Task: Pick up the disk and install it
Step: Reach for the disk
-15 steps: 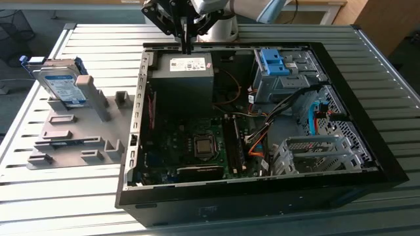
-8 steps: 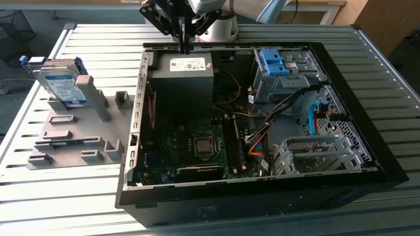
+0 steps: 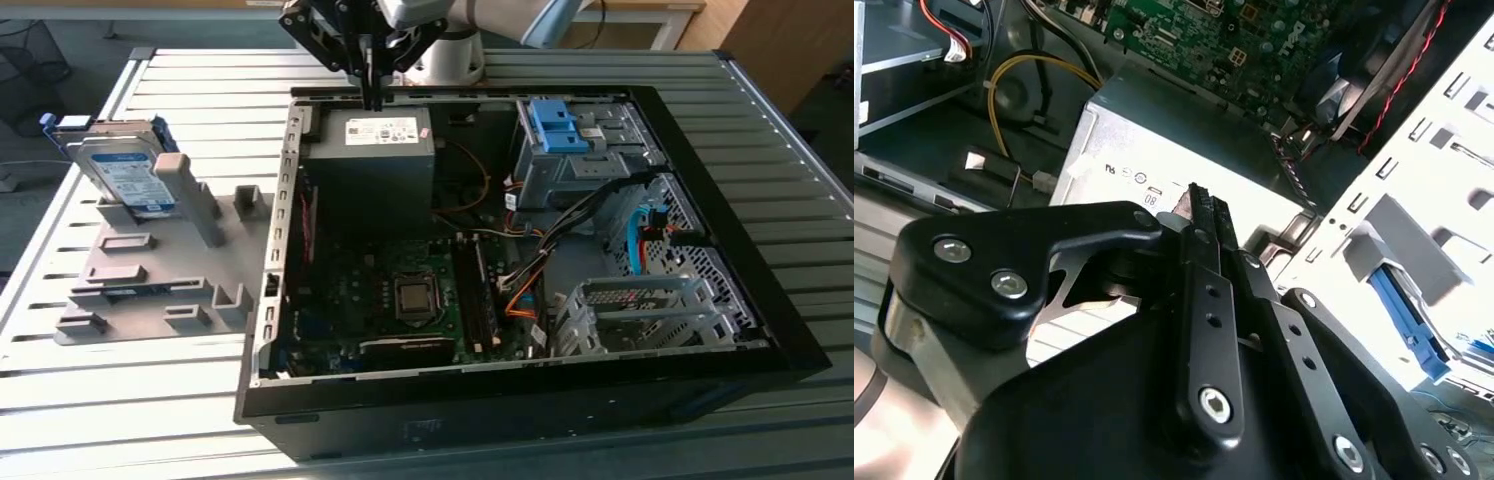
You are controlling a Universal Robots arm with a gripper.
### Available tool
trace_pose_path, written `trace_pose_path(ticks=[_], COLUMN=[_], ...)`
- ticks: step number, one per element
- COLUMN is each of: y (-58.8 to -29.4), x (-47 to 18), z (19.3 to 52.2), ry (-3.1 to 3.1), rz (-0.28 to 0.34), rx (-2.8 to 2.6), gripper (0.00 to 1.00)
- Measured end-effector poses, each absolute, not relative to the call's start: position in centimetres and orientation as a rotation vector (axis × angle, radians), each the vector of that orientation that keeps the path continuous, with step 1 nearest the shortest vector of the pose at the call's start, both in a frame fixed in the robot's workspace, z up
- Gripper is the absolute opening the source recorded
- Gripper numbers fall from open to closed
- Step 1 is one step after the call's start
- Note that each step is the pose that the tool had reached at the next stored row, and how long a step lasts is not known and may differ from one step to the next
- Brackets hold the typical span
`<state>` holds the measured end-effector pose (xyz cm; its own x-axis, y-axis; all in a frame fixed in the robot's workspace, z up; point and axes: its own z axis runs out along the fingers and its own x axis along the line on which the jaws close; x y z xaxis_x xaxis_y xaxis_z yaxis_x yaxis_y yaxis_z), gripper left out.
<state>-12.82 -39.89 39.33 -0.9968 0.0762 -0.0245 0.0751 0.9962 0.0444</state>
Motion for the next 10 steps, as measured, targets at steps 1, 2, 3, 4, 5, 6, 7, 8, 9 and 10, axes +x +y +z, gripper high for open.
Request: trace_pose_path(ticks=[1, 2, 3, 4, 5, 6, 7, 8, 9, 10], y=[-39.89, -39.89, -39.89, -39.89, -39.89, -39.89, -39.89, -39.89, -39.89, -39.89], x=[-12.86, -12.89, -12.92, -12.95, -12.98, -13.01, -13.03, -13.05, -13.08, -13.11], z=[39.33, 39.33, 39.32, 39.32, 39.32, 39.33, 39.32, 39.32, 39.32, 39.32], ry=[3.112, 3.113, 3.112, 3.112, 3.112, 3.113, 3.112, 3.112, 3.113, 3.113], rz=[0.068, 0.068, 0.068, 0.068, 0.068, 0.068, 0.068, 0.068, 0.068, 0.068], rx=[0.118, 0.118, 0.118, 0.118, 0.118, 0.118, 0.118, 0.118, 0.118, 0.118], gripper=[0.16, 0.16, 0.16, 0.16, 0.16, 0.16, 0.16, 0.16, 0.16, 0.16])
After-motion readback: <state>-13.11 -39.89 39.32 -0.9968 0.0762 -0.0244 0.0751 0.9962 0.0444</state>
